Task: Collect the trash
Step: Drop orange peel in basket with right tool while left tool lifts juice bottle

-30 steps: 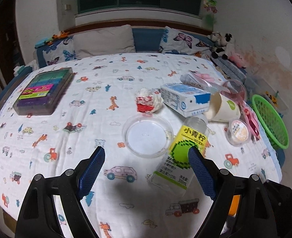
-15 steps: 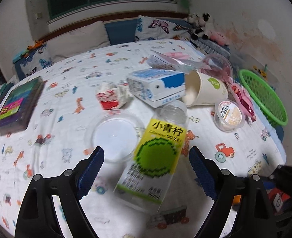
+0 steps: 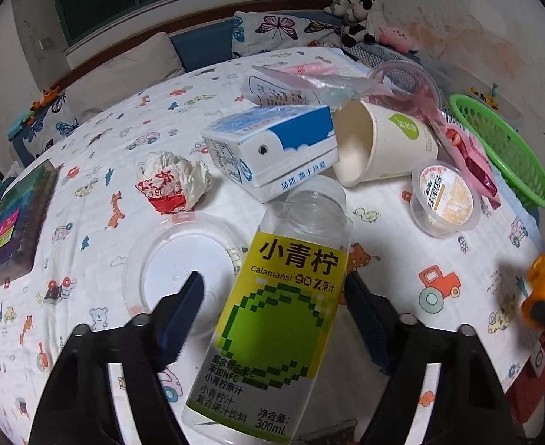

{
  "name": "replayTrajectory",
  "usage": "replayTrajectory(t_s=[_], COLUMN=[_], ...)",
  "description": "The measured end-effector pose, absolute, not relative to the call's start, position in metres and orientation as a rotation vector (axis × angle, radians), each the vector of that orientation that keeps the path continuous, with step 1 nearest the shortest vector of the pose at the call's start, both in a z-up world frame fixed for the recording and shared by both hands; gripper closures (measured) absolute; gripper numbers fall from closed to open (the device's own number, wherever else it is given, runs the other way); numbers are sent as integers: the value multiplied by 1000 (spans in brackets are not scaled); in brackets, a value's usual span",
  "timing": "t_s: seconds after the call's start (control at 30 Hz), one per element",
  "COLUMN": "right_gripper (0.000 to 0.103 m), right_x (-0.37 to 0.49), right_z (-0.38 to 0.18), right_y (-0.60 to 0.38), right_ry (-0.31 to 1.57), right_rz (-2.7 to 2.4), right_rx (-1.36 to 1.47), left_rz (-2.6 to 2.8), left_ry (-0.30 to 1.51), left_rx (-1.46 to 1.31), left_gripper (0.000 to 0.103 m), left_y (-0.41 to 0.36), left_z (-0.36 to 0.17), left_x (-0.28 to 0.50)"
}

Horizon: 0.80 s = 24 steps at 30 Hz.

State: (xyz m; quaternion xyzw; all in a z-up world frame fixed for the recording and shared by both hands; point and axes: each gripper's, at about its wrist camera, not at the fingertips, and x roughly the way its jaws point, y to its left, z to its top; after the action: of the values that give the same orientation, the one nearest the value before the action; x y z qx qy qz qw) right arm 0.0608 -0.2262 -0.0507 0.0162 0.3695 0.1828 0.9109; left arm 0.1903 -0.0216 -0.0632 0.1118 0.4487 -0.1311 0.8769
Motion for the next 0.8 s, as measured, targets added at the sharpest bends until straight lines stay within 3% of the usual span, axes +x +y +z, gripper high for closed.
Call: replayTrajectory(t_s=[0.2,0.8], right_gripper=[62,62], right_x=[65,82], right_z=[-46,-32], right_y=[-241,-325], right_ry=[749,706], right_rz=[343,177], right_rx=[66,166], left_rz=[-288,-458], left_ry=[924,852], left_rx=[221,146], left_gripper=[46,49], left_y=[-25,-45], left_z=[-61,-13], left_x=[181,127])
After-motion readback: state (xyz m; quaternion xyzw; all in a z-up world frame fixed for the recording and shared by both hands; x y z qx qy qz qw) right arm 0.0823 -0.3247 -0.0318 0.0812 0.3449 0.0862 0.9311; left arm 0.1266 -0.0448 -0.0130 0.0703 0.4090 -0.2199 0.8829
